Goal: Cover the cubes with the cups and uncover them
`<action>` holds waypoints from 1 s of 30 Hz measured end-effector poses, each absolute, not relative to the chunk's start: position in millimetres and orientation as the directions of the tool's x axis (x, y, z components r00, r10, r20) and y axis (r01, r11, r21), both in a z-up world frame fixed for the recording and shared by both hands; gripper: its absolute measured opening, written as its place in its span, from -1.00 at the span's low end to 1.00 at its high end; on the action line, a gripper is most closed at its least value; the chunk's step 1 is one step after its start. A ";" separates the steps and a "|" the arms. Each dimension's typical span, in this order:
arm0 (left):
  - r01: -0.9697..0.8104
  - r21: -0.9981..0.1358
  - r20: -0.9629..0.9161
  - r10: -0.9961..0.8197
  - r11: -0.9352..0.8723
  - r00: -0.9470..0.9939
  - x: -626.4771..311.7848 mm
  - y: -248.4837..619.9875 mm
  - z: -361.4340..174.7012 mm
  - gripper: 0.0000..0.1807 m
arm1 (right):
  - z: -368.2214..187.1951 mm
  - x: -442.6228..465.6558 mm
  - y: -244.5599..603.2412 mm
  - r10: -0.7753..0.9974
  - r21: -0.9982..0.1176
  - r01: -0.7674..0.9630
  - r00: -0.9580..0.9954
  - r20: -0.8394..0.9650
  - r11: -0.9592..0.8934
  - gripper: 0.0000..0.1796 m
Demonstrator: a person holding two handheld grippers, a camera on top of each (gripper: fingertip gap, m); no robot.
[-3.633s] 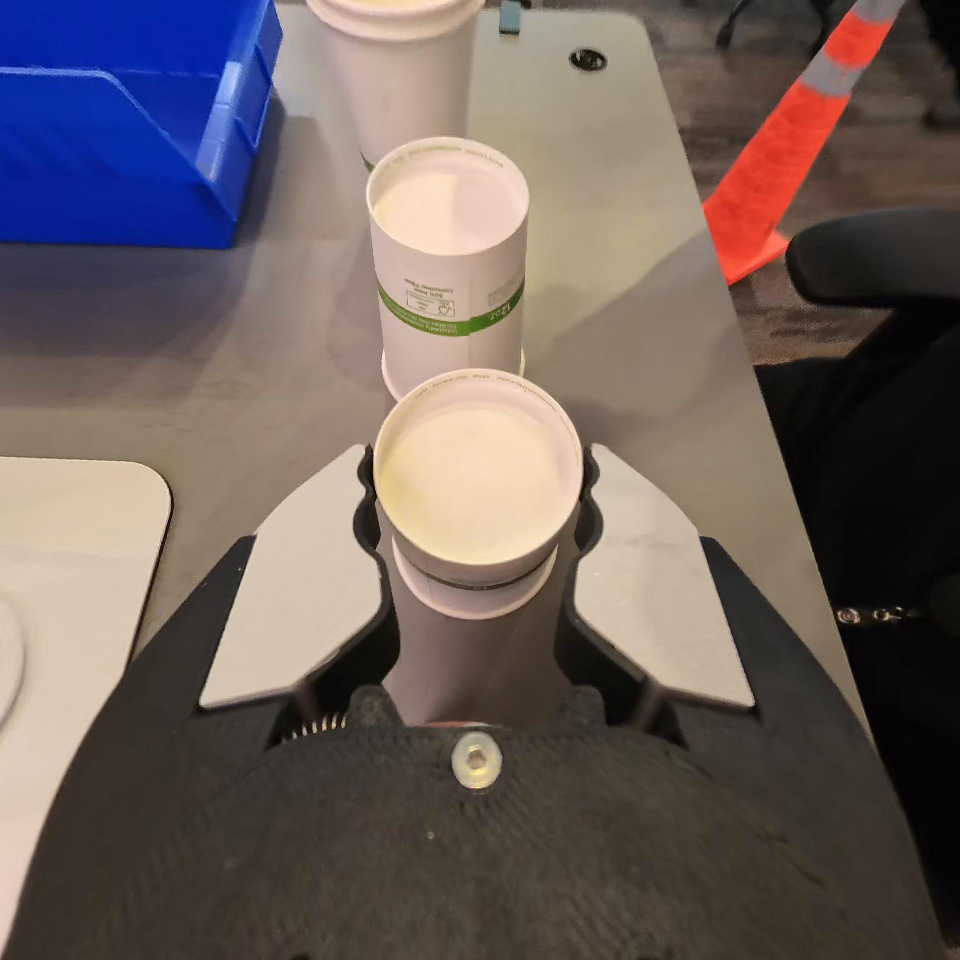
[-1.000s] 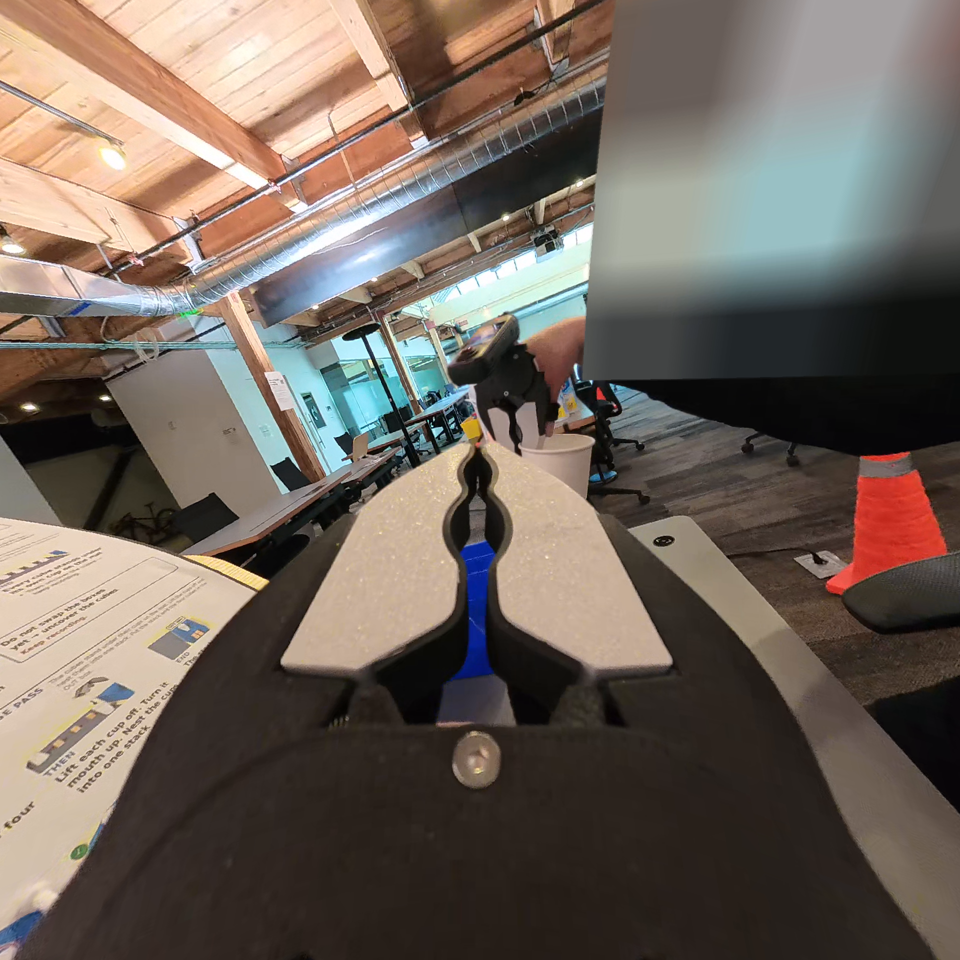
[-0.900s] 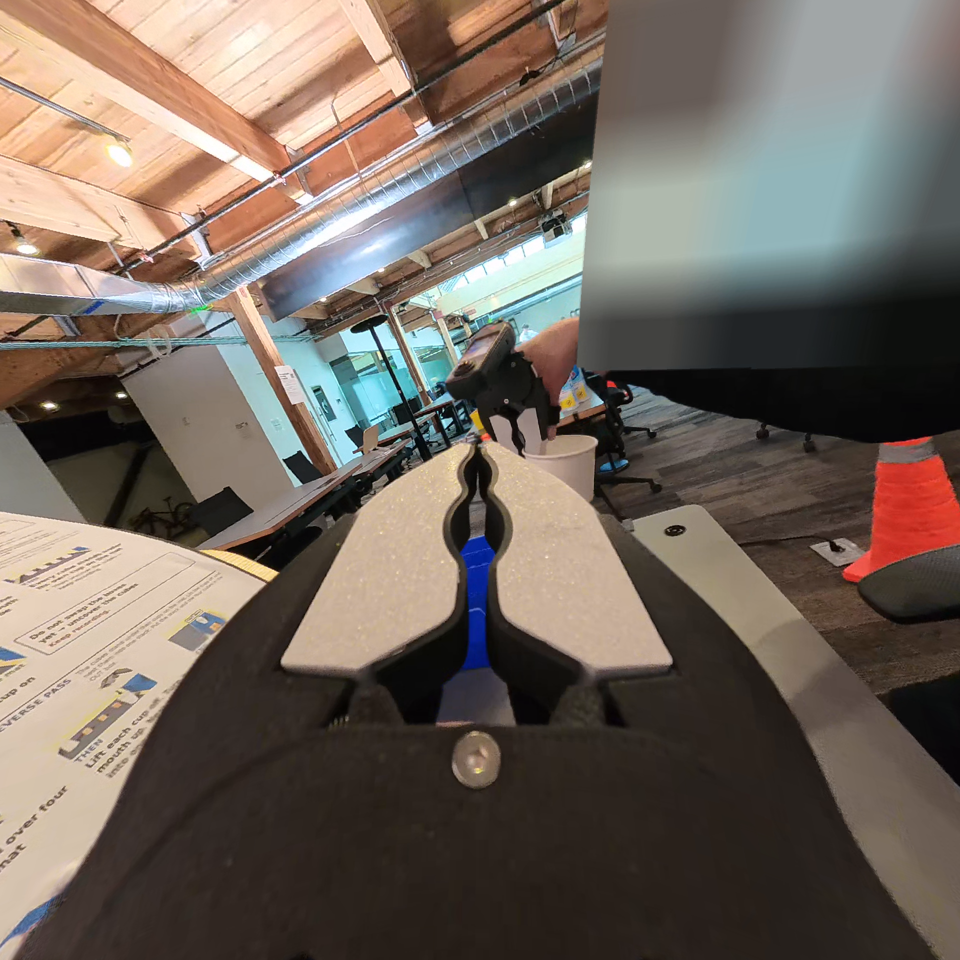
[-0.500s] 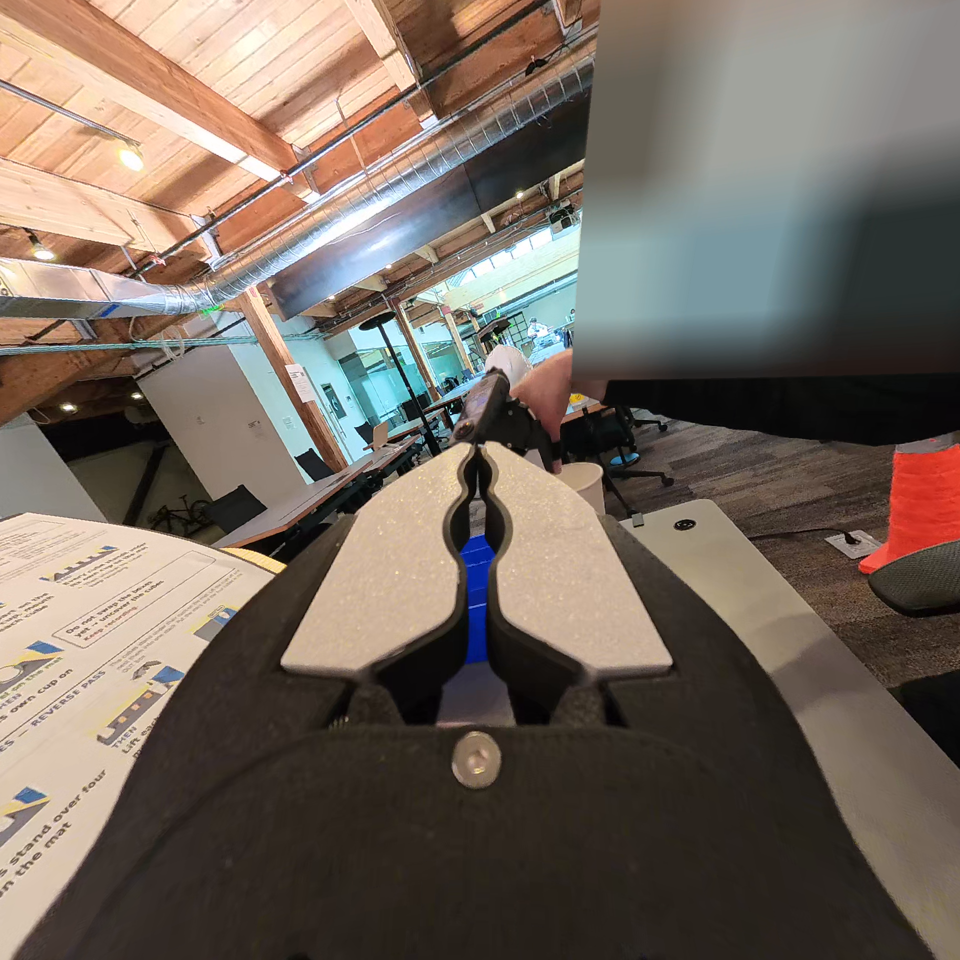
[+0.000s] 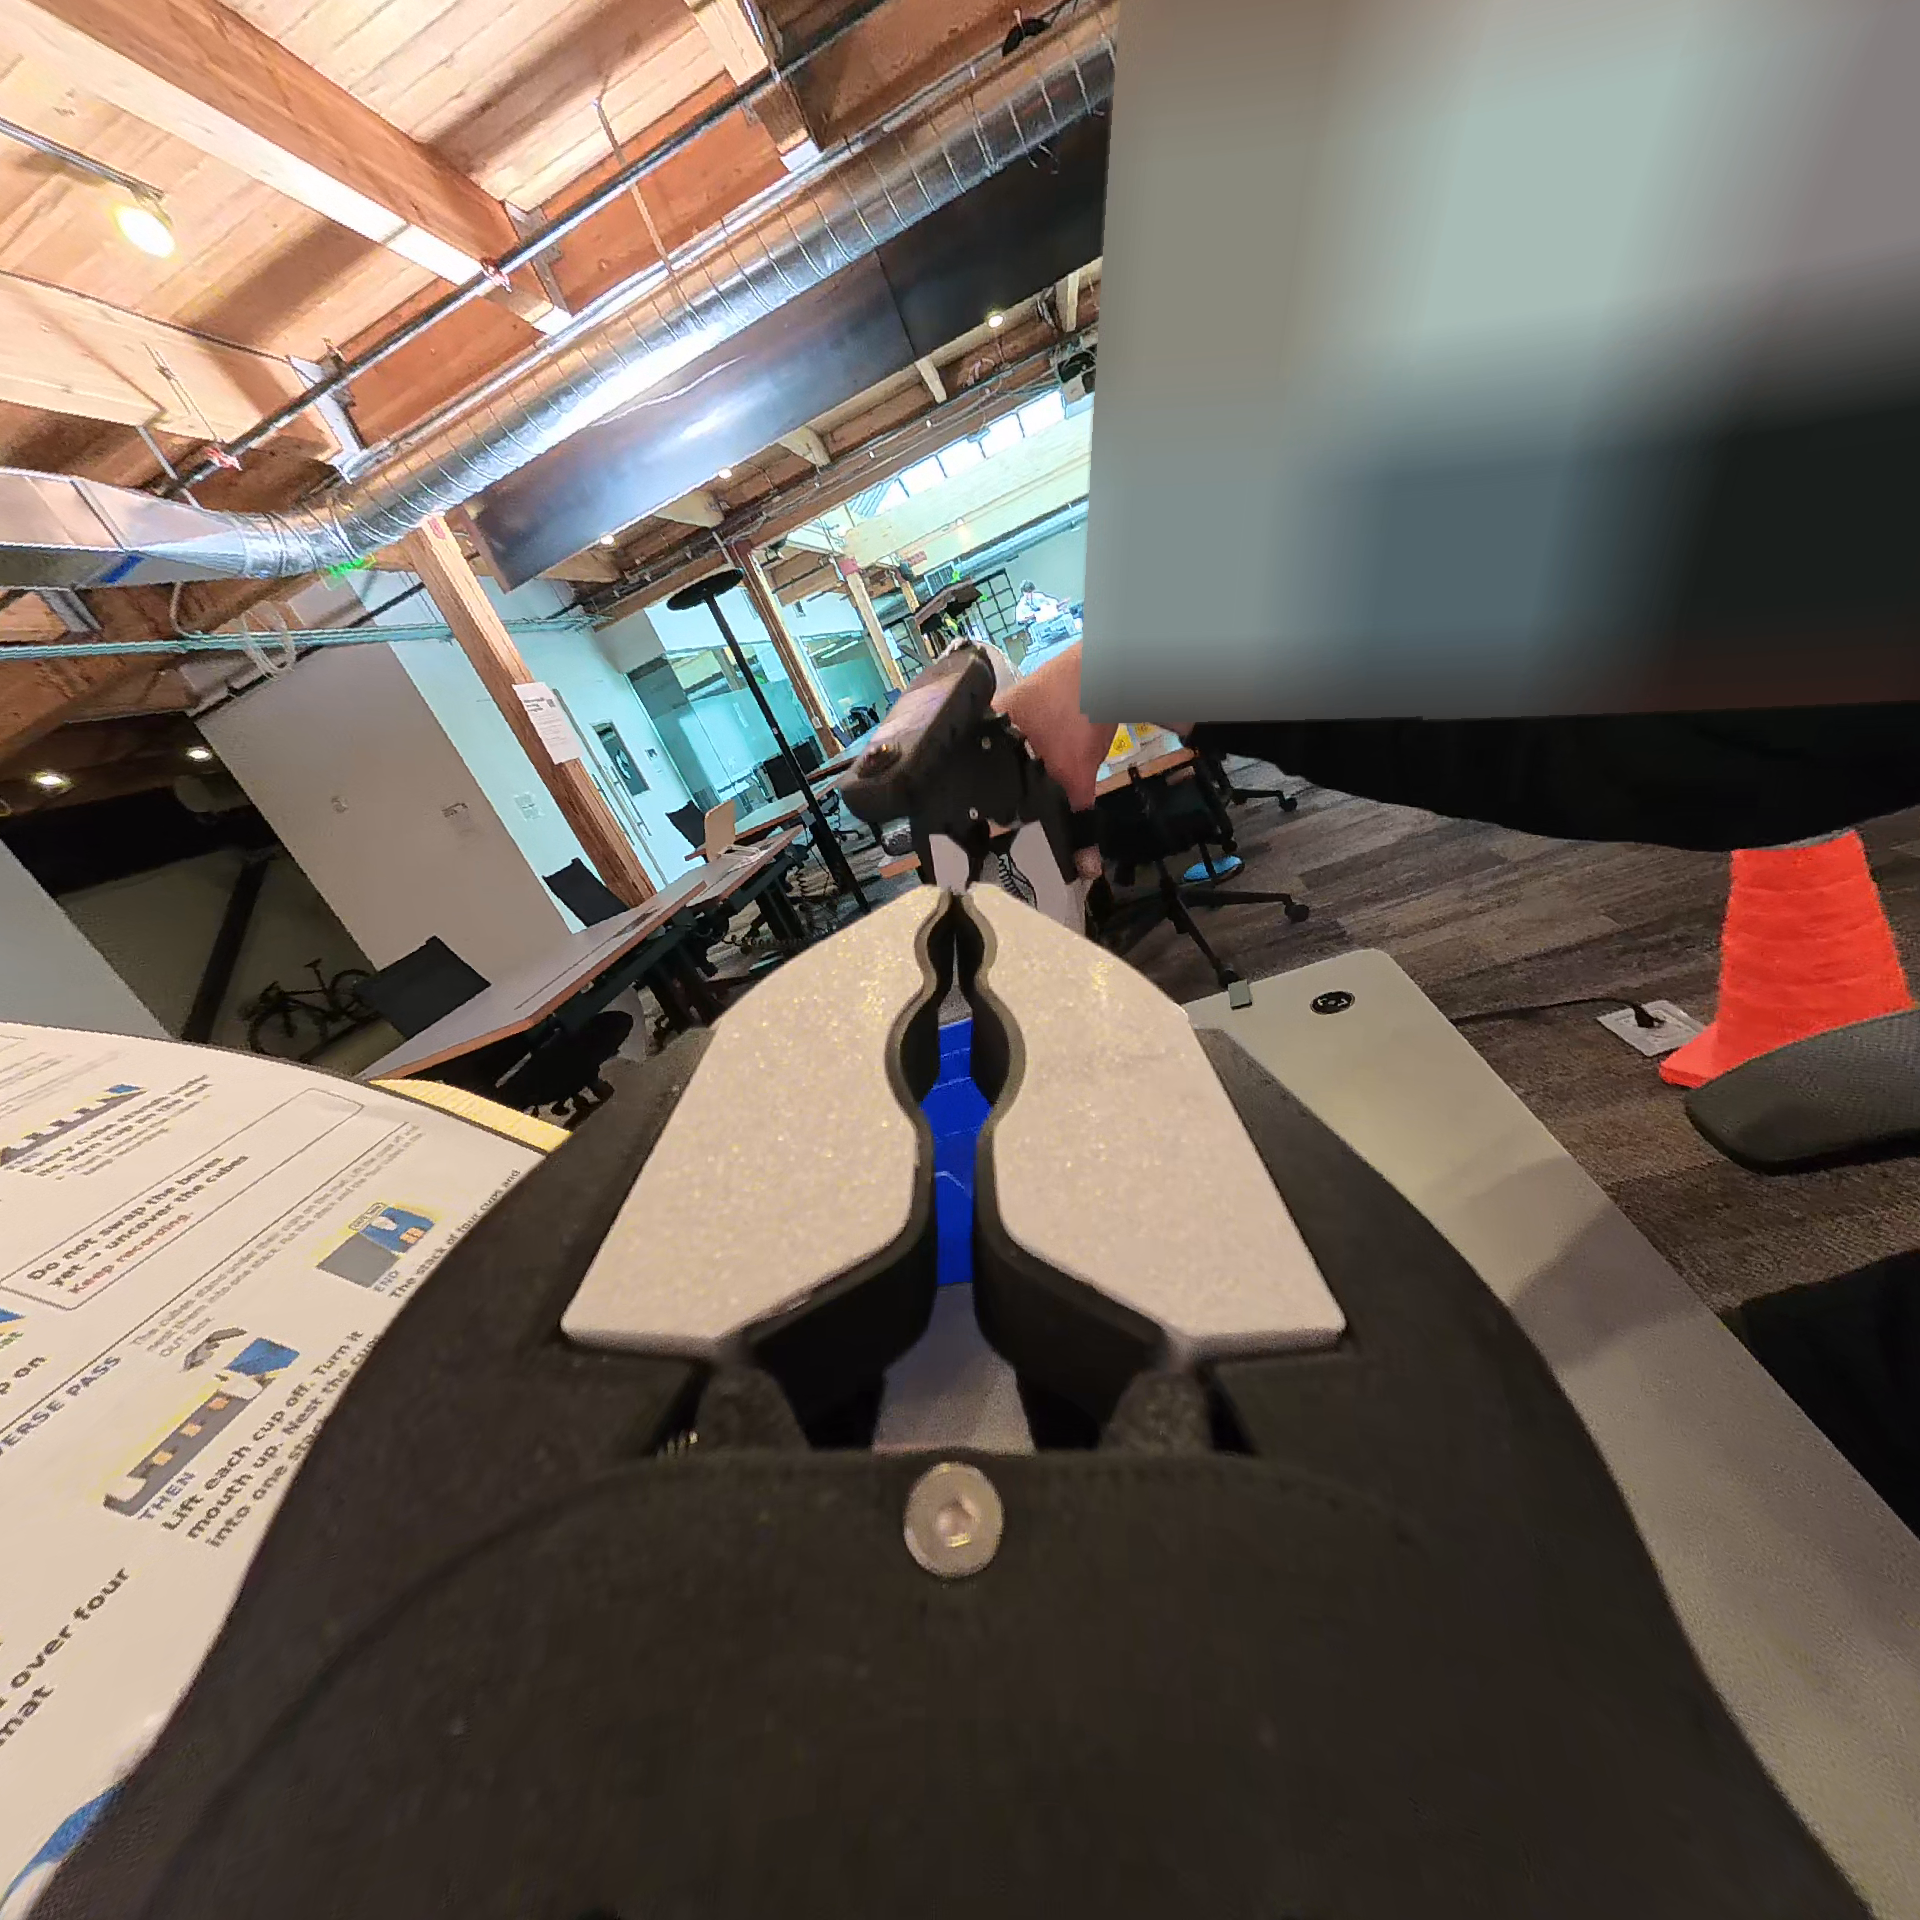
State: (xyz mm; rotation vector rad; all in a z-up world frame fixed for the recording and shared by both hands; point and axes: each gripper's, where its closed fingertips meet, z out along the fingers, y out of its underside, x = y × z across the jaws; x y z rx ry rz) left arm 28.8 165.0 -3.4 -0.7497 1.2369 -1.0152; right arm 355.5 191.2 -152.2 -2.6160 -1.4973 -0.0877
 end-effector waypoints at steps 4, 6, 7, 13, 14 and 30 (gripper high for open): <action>0.190 -0.899 -0.400 -0.916 0.396 0.016 34.9 164.1 -7.3 -1.00 | -145.0 350.6 186.5 0.854 -0.122 0.866 0.499 0.147 -0.485 -0.31; 0.181 -0.899 -0.402 -0.916 0.398 0.017 36.3 163.8 -8.3 -1.00 | -143.3 348.7 182.0 0.852 -0.141 0.866 0.499 0.159 -0.481 -0.31; 0.174 -0.900 -0.402 -0.915 0.399 0.018 37.6 163.8 -9.3 -1.00 | -142.8 347.6 178.5 0.851 -0.150 0.865 0.499 0.163 -0.479 -0.32; 0.001 -0.937 -0.348 -0.936 0.349 -0.052 80.2 157.7 -45.1 -0.58 | -141.0 337.7 152.7 0.843 -0.237 0.860 0.498 0.204 -0.451 -0.37; -0.058 -0.941 -0.327 -0.941 0.332 -0.082 93.3 154.5 -58.6 -0.45 | -142.4 336.5 147.6 0.840 -0.248 0.858 0.501 0.206 -0.450 -0.37; -0.521 -0.833 -0.096 -0.976 0.188 -0.197 221.8 130.8 -227.6 0.20 | -167.8 319.5 90.0 0.847 -0.330 0.859 0.477 0.235 -0.392 -0.40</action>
